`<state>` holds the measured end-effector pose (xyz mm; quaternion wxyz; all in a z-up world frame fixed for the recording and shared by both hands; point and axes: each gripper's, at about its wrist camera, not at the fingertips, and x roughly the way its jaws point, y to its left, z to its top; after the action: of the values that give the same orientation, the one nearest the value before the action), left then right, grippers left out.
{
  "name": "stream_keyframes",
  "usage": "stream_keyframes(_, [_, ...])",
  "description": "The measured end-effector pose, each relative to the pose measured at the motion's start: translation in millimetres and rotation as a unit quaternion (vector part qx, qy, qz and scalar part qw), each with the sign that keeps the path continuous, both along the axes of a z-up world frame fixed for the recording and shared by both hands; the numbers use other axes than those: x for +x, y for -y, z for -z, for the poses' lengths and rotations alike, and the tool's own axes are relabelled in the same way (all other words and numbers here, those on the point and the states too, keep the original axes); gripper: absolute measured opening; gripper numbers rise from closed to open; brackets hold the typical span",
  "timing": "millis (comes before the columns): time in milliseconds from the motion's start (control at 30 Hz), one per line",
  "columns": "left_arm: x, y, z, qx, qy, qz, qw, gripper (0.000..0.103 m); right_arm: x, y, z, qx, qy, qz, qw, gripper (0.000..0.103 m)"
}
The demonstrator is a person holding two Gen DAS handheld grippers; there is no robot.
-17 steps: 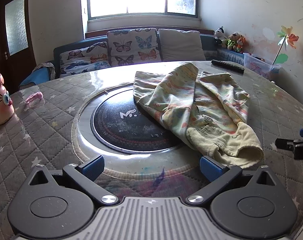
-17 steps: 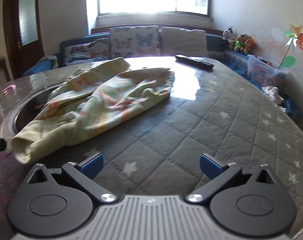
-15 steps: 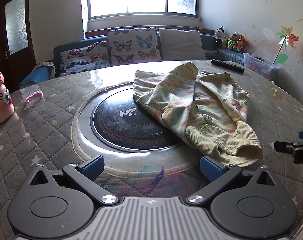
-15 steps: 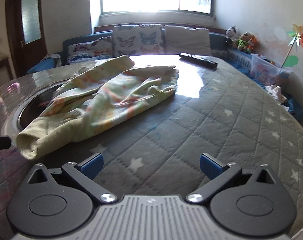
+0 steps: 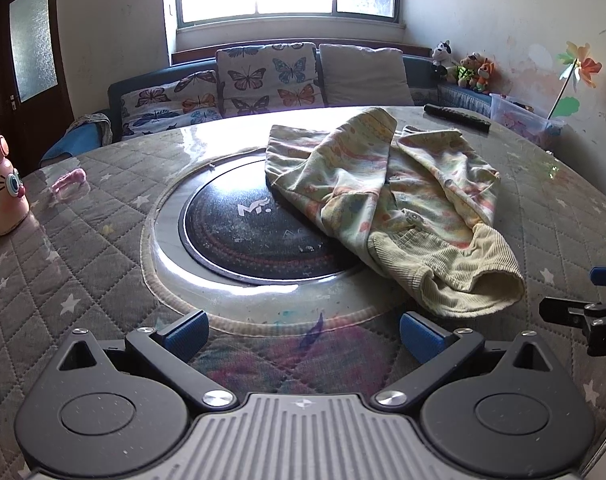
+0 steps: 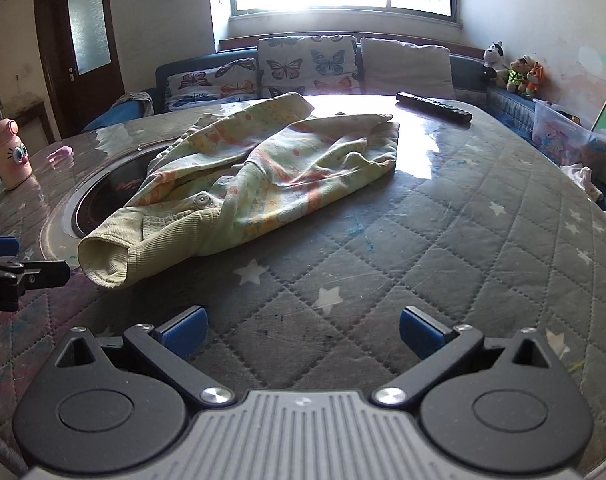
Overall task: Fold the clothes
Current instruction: 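Move both grippers toward the crumpled striped shirt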
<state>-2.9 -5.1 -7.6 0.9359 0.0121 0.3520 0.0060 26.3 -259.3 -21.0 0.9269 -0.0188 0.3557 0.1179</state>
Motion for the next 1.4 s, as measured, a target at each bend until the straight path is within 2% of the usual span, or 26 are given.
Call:
stream_keyframes(167, [1.0,3.6,0.9,0.002,-0.004,0.003,1.0,0.103,-1.0,-0.4,1.3,-0.005,0.003,0.007,1.0,0.103])
stream_keyframes(367, [1.8,7.9,-0.4,0.006,-0.005,0.009,0.9999,0.103,-3.5,2.5,-0.8,0.011,0.014,0.018,1.0,0.103])
stream_keyframes(733, [7.7,15.4,-2.5,0.01,-0.004,0.02,0.9997,0.103,-0.5,-9.0,-3.3,-0.017,0.02,0.004,1.0,0.103])
stream_keyframes(1400, [17.9,17.2,1.0,0.014,-0.013,0.025,0.9995,0.103,10.2,-15.4,-2.1,-0.031,0.013,-0.009,0.999,0.103])
